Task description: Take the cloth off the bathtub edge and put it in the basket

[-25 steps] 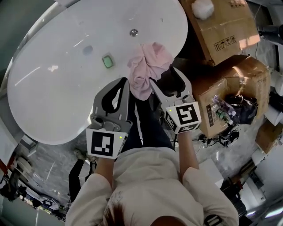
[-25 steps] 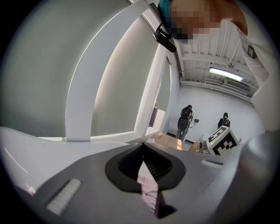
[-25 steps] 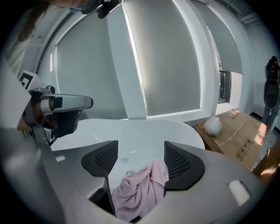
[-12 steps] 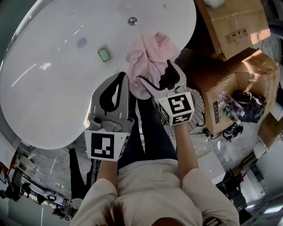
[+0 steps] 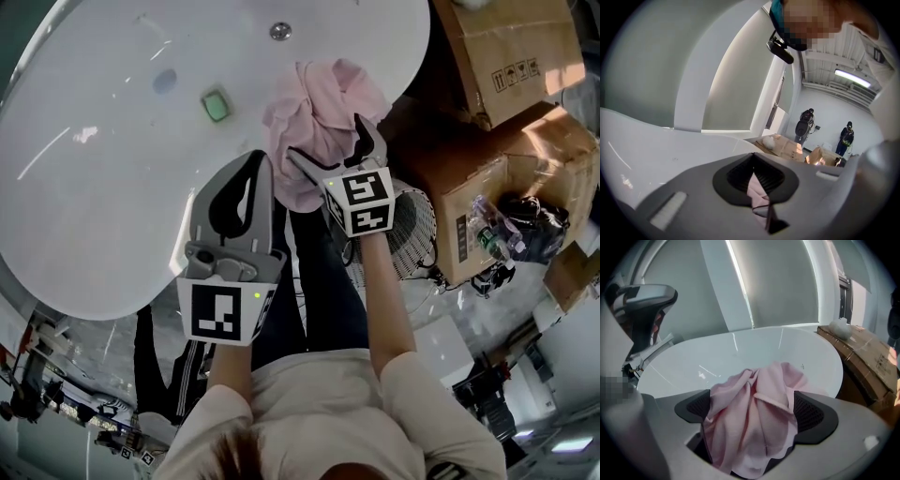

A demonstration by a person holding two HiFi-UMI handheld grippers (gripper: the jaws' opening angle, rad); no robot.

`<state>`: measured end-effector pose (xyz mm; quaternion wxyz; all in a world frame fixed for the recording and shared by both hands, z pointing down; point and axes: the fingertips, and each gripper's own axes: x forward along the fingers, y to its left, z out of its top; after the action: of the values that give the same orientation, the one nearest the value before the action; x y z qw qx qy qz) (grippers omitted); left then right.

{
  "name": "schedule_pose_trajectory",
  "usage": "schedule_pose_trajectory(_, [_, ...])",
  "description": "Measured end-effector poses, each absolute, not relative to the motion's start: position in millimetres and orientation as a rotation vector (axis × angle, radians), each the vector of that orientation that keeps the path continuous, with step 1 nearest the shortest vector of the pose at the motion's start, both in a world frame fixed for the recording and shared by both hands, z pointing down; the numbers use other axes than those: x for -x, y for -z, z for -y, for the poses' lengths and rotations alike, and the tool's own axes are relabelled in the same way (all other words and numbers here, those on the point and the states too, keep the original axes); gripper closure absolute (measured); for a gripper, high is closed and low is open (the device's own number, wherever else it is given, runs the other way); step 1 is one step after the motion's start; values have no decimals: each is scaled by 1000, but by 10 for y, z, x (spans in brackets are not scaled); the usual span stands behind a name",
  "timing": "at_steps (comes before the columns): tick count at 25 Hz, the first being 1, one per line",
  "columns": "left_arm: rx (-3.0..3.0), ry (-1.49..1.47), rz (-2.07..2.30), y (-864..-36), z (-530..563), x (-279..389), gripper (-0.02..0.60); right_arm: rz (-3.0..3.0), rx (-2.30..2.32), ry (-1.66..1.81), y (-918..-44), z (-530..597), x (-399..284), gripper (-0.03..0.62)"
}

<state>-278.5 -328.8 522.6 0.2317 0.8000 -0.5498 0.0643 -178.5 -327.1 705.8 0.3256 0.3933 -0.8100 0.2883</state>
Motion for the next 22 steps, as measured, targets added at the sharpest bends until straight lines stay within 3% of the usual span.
schedule_pose_trajectory(12, [-2184, -185, 1520, -5311, 3302, 2862, 532, 2120, -1090, -677, -7301, 3310, 1710, 82])
schedule_pose_trajectory(14, [-2182, -183, 1517, -5310, 3305, 2857, 532, 2090, -1107, -683, -7269, 3318, 1651, 196])
schedule_pose_trajectory(16, [-2182, -184, 1513, -5306, 3300, 2848, 532, 2055, -1110, -704, -7241, 3301, 1597, 383])
schedule_pose_trajectory(19, [-2186, -186, 1505, -5305, 3288, 2826, 532, 2028, -1066, -731, -7232, 3257, 1608, 489])
schedule_pose_trajectory(22, [-2192, -186, 1497, -5305, 3285, 2801, 532, 2025, -1056, -786, -7207, 3233, 1617, 514])
